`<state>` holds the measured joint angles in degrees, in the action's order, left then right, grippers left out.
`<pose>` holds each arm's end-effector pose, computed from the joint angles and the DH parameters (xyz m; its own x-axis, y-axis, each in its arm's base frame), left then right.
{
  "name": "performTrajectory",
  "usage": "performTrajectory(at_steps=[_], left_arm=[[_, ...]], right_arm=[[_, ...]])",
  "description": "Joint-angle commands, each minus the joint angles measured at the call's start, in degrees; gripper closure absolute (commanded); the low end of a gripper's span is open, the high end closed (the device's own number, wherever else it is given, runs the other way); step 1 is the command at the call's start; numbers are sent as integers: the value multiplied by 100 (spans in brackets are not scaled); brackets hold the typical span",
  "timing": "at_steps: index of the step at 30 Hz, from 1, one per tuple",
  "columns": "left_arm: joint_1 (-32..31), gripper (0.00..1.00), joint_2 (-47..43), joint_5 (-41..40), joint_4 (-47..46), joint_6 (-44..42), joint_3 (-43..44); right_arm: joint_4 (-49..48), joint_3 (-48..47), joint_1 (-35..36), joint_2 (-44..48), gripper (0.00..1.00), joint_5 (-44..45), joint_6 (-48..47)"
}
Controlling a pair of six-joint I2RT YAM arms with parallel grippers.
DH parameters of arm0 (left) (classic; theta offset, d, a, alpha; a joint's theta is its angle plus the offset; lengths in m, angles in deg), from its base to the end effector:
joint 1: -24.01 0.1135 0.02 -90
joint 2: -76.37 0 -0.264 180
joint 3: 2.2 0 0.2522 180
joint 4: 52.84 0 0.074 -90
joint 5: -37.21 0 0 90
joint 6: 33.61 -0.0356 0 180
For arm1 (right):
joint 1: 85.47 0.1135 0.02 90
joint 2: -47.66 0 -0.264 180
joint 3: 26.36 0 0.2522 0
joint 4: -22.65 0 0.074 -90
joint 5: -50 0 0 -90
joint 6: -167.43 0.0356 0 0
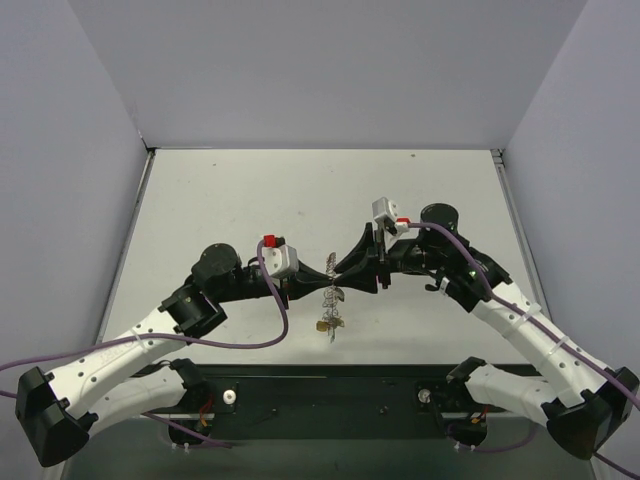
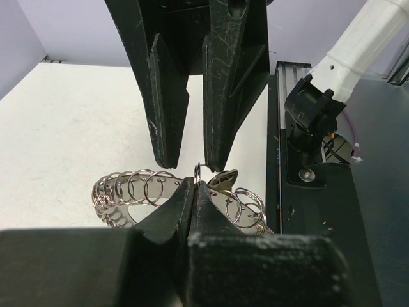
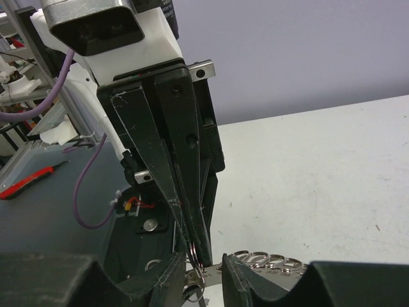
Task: Put the keys on the keyring
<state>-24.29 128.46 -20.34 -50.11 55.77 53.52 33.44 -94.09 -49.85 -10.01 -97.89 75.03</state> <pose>0.1278 -0.1721 0.3394 0.0211 -0.0100 -0.9997 0.9868 0.1609 0.0192 0.1613 0.1527 0.3794 0.0314 -0.0049 -0.9995 -0.9976 -0.0614 -0.0311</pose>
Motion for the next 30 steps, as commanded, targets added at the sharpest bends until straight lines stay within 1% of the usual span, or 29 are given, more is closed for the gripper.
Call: performTrajectory(at_steps=[1,3,6,10,12,15,18,20,22,23,25,26,30], left_arm=[[-5,100,-42,113,-594,36,322],[-5,100,-33,113,-594,36,331],[-5,100,-33,95,-594,36,331],[-13,100,-50,60,-594,27,331],[-5,100,-68,51,-620,27,322],[-13,100,-77,51,-646,27,322],[-13,100,-86,51,-646,27,322],[-5,100,-86,77,-646,27,322],[-5,100,-77,78,-699,36,313],[-5,100,-68,86,-708,140,313],[-5,100,-59,104,-725,212,313],[-5,100,-59,113,-734,220,313],[-5,100,-42,148,-726,238,296]], right_arm=[[-38,-359,103,-113,71,-434,-218],[-20,-359,138,-148,76,-451,-226],[23,-368,156,-174,80,-451,-235],[155,-359,174,-175,85,-425,-305],[191,-307,174,-148,85,-373,-306],[182,-210,174,-69,82,-294,-306],[173,-140,165,1,71,-241,-314],[156,-122,174,28,70,-223,-306],[156,-122,165,10,76,-240,-288],[156,-131,174,1,84,-240,-279],[138,-148,174,-34,91,-240,-253],[121,-157,174,-43,99,-258,-235],[112,-183,182,-78,100,-249,-192]])
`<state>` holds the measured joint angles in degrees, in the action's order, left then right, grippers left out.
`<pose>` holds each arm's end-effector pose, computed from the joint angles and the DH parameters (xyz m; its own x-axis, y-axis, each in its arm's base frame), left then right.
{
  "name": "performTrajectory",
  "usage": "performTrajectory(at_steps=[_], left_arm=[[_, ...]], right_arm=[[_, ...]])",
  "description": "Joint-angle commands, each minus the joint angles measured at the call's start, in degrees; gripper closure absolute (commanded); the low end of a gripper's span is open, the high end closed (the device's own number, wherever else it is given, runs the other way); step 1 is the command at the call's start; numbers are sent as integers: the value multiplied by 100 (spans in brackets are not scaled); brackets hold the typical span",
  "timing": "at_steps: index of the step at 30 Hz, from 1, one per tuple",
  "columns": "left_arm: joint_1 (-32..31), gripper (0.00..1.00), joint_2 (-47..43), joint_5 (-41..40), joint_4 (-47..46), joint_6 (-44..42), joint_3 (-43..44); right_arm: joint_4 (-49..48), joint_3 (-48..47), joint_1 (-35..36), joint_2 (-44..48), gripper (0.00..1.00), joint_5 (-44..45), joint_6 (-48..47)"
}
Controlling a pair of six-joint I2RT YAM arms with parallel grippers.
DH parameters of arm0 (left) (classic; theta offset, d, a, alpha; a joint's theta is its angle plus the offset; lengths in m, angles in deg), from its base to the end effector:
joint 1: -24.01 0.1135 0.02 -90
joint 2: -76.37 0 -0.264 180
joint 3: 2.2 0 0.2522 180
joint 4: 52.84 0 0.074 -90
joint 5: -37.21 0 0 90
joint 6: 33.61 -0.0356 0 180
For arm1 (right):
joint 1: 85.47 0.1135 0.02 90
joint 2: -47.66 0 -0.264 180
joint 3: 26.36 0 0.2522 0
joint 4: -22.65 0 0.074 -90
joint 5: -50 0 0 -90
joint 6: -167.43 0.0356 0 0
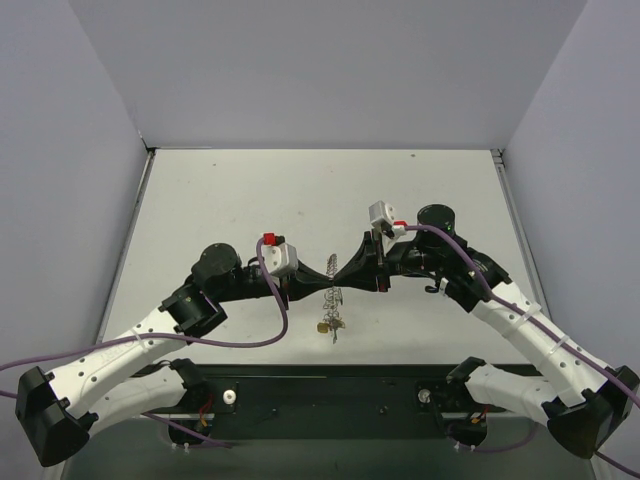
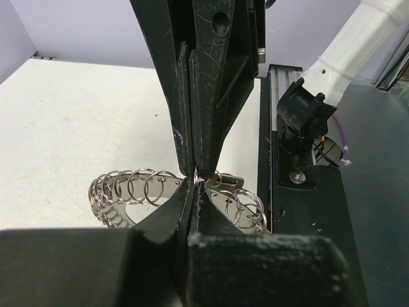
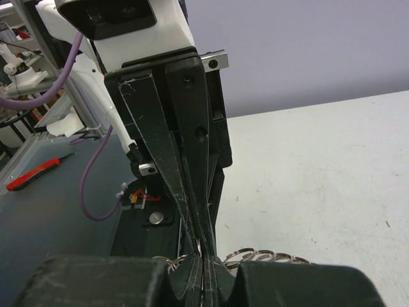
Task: Put the keys on the keyring
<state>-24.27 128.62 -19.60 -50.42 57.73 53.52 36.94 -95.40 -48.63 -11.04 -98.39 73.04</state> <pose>0.1278 -0.1726 0.3394 -0.0109 -0.0171 -0.9998 0.9889 0.1480 -0.0134 0.1606 0.1582 0.3780 0.0211 -0.0343 -0.9992 -0.9955 -0.0928 -0.0179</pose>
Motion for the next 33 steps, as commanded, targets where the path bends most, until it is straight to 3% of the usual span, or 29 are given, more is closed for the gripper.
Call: performTrajectory(at_steps=[1,6,8,9,13,18,26,33], left_arm=[[-16,100,-66,74,-704,50,287],[-7,98,-215,-119,-398,33,295],[-7,83,-302,-286,-177,-81,339],[-16,68,-329,-356,33,-108,392],[2,52,-443,-506,605,-362,594],[2,47,-198,-348,2299,-933,1323],[2,47,953,310,4629,-1452,2931],[-7,47,1375,565,4992,-1532,3240]], right_arm=[[-229,-52,60,25,100,-190,8],[-71,-96,60,104,100,2,-54],[120,-105,60,104,100,47,-124],[166,-140,60,113,100,82,-142],[394,-210,60,86,100,187,-203],[780,-368,60,-10,100,442,-379],[1905,-1026,60,-457,100,1075,-836],[2459,-1318,209,-687,100,1015,-1223]])
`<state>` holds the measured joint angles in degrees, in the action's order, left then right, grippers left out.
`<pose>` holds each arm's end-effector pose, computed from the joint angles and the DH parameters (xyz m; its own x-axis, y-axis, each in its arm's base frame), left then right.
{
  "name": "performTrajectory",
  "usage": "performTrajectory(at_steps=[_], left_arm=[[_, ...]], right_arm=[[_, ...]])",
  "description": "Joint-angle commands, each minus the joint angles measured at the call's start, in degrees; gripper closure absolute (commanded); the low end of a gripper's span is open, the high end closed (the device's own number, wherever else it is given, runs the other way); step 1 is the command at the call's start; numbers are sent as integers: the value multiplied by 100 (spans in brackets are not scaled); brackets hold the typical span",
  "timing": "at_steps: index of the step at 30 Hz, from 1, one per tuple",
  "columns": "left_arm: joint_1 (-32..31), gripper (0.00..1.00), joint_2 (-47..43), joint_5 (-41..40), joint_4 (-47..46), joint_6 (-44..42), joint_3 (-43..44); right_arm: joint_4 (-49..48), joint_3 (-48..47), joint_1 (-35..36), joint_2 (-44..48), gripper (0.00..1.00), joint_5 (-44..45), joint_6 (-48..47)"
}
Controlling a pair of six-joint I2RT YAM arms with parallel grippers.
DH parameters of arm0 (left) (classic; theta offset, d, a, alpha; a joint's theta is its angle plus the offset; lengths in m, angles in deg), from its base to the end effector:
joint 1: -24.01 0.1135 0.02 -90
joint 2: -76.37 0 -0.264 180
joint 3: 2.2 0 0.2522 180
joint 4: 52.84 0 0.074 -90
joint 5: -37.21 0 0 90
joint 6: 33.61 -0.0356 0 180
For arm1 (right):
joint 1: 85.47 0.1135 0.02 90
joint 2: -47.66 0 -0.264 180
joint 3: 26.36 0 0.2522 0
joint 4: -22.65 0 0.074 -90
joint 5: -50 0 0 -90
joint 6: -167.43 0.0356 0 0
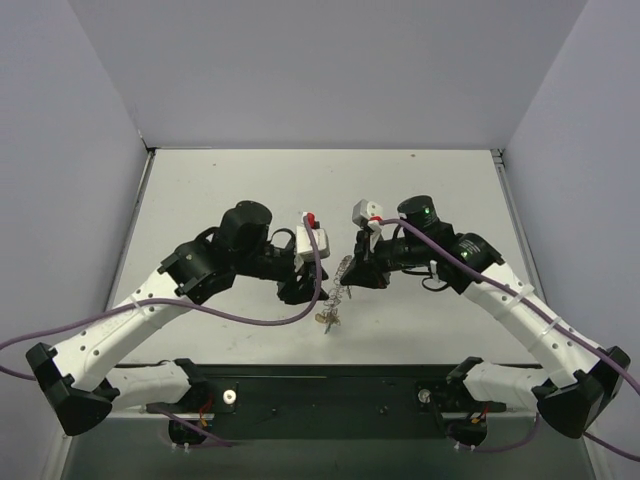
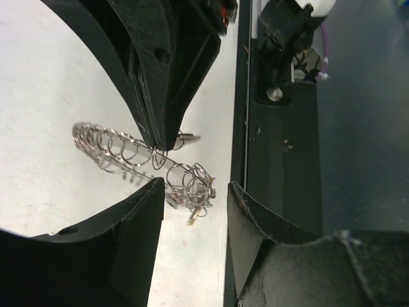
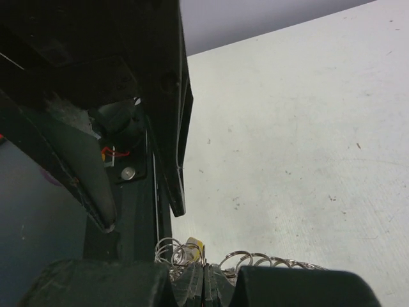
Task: Put the keys on the keyring
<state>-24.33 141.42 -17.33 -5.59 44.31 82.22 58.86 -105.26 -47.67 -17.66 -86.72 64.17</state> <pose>0.1425 -0.1912 0.3883 -0.1053 0.3748 -0.9211 0.9934 0.0817 -0.0803 0.1783 0.1711 0.3747 -0.0778 -0.2593 -0.9627 -0.9955 0.0723 0.0609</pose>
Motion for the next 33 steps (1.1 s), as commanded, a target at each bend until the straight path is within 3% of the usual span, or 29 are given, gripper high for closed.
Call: performTrajectory(at_steps=[1,19,24,33], left_arm=[[0,47,147,356,518,-190,388],[8,53,692,681,-124,-49,300],[0,63,815,769,-264,-23,344],[-9,66,974,848,-273,-23,370]], right_arm=[[303,-350,148,-42,100,-214,-423],[444,-359,289,63,100,-777,-678],[444,-341,289,89,100,-769,-687],[356,-306,289,204,100,-619,-687]])
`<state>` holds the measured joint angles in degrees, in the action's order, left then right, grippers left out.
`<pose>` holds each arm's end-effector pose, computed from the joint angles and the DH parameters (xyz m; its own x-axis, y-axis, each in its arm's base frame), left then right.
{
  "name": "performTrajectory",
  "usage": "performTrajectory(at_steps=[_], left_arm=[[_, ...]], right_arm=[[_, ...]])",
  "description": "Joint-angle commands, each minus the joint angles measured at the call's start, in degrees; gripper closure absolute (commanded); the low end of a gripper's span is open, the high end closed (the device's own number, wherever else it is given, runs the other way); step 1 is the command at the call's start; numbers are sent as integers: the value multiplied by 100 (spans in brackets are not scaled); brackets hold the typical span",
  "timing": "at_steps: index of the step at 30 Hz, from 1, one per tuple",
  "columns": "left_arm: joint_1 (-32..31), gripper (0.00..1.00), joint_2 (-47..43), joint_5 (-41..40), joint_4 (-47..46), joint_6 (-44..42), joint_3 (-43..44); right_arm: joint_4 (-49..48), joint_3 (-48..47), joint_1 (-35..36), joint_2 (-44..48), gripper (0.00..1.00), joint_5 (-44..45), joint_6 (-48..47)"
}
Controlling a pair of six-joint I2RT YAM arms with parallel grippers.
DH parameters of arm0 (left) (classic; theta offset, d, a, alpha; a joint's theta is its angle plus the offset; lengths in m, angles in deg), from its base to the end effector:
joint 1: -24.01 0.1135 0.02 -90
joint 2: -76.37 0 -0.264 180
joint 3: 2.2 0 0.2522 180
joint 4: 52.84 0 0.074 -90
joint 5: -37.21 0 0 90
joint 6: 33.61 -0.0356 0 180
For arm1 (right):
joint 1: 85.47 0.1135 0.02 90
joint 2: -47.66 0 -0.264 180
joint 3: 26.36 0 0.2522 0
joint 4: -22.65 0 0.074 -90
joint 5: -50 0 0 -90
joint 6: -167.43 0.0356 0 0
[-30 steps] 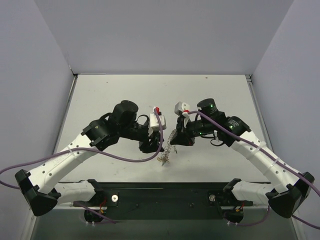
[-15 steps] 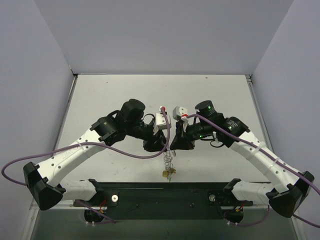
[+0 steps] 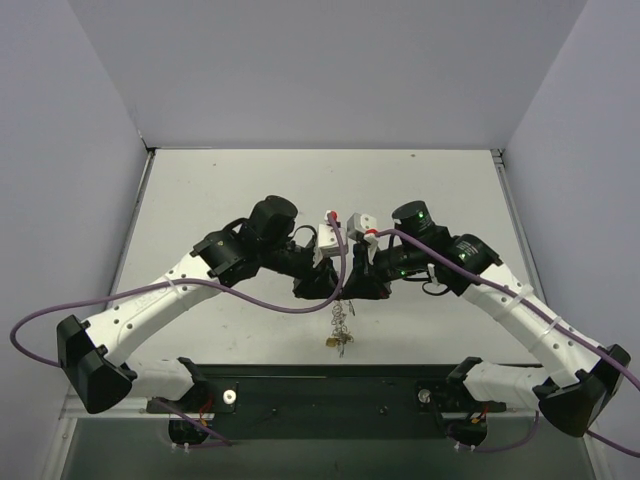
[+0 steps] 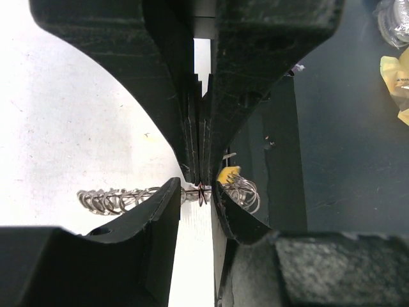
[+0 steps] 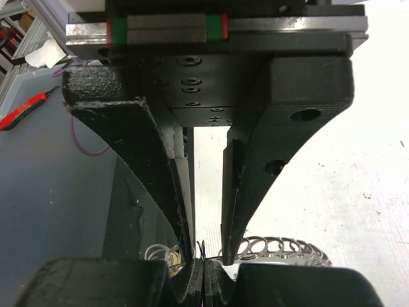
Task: Put the keys on the keyring
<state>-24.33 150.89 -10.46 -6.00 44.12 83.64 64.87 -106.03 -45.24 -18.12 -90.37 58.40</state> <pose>0.1672 -0.2240 0.3591 -0.1826 0.4416 -0.8785 0.9778 -0.0122 -0.2093 0.1668 0.1770 0.3689 -0.0394 -0.3058 -0.9513 -0.9969 -0.0535 0.0585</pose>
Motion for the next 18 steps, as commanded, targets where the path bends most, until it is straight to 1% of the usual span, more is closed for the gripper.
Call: performTrajectory(at_steps=[1,4,9,10,13,17,18], left_arm=[[0,68,36,162,-188,-12,228],[0,72,19,109,-127,-30,237],[0,74,27,135,-161,-21,158],[0,79,27,136,-170,-12,158],[0,84,71,153,-223,5,132],[-9,100,54,188,-442,128,35],[0,100,36,171,-530,146,9]], right_arm=[[-263,-212,47,250,100,-263,-110],[-272,-203,47,250,100,-237,-92],[-324,-185,47,267,100,-219,-75],[-333,-177,47,276,100,-219,-66],[-351,-177,47,285,100,-219,-49],[-386,-150,47,294,100,-254,-22],[-403,-142,47,294,100,-237,-13]])
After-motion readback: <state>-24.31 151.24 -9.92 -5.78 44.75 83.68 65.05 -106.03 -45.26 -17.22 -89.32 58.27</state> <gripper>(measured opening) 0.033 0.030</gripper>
